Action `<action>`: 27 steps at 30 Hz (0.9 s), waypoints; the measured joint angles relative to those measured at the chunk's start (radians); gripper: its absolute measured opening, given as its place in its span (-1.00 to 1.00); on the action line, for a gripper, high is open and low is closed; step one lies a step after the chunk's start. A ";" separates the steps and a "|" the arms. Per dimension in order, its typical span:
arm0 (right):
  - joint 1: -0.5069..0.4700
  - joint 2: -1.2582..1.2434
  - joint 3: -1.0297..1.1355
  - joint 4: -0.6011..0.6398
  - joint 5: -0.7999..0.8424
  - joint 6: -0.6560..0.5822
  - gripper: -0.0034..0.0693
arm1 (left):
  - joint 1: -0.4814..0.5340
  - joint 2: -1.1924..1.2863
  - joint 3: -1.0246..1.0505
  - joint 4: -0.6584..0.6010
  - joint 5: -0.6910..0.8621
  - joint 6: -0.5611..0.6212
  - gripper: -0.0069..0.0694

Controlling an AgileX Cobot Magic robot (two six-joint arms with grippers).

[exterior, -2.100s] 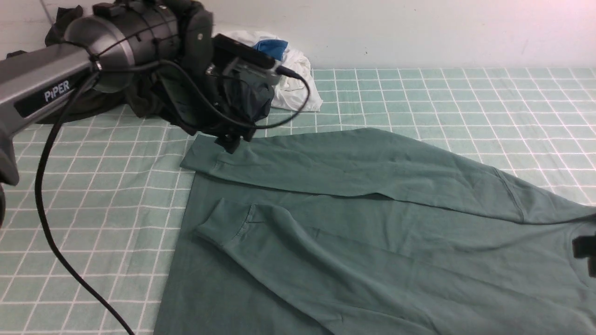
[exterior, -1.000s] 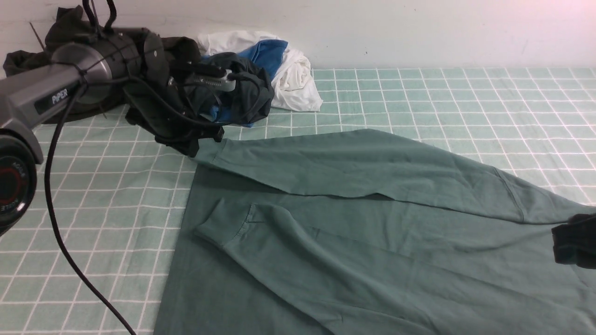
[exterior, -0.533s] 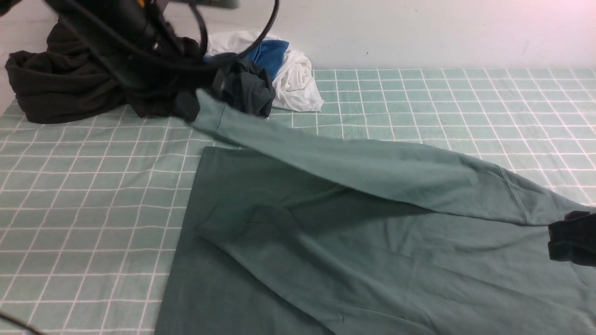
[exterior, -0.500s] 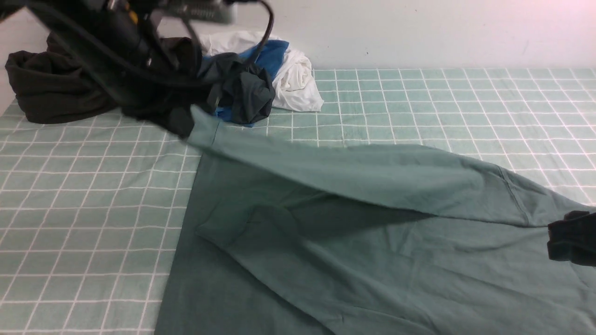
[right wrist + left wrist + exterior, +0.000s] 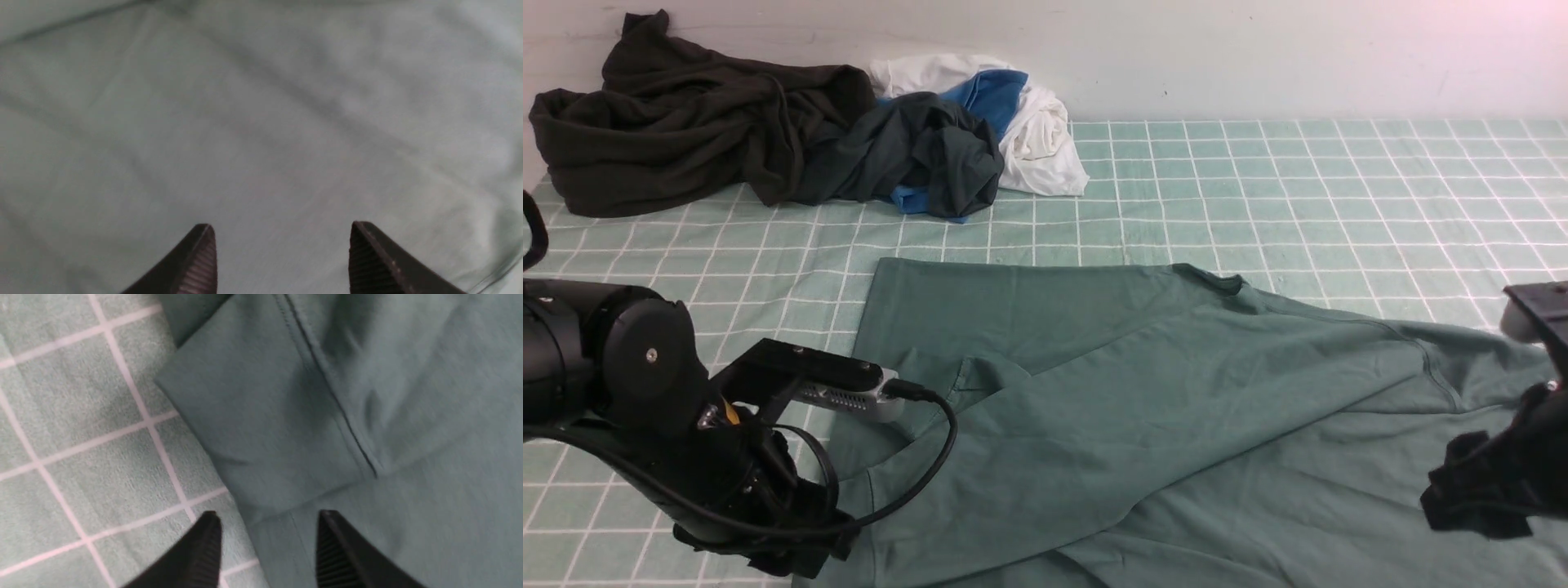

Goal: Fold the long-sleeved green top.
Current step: Use the left arm to drag and drop the cuff onto the cuff closest to the left arm, then use both arms simultaneously to clamp the lower edge of the clothing fabric

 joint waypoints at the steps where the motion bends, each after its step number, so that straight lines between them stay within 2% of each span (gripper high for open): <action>1: 0.063 -0.035 0.000 0.002 0.070 -0.004 0.21 | -0.021 -0.019 -0.006 0.000 0.049 0.042 0.22; 4: 0.147 -0.099 0.000 0.004 0.174 -0.010 0.21 | -0.109 -0.043 -0.002 -0.002 0.136 0.113 0.40; 6: 0.173 -0.122 0.000 0.004 0.205 -0.011 0.21 | -0.154 -0.047 0.013 -0.002 0.162 0.151 0.42; 7: 0.208 -0.165 0.000 -0.002 0.225 -0.011 0.21 | -0.253 -0.047 0.050 -0.002 0.178 0.218 0.45; 10: 0.227 -0.220 0.000 -0.030 0.231 -0.012 0.21 | -0.388 -0.041 0.121 0.007 0.159 0.331 0.45; 15: 0.227 -0.254 0.000 -0.081 0.200 -0.011 0.21 | -0.541 -0.017 0.189 0.034 0.058 0.370 0.45; 22: 0.227 -0.254 0.000 -0.094 0.184 0.002 0.21 | -0.587 0.045 0.192 0.078 0.019 0.370 0.40; 27: 0.227 -0.254 0.000 -0.109 0.179 0.006 0.21 | -0.588 0.064 0.170 0.128 0.026 0.335 0.14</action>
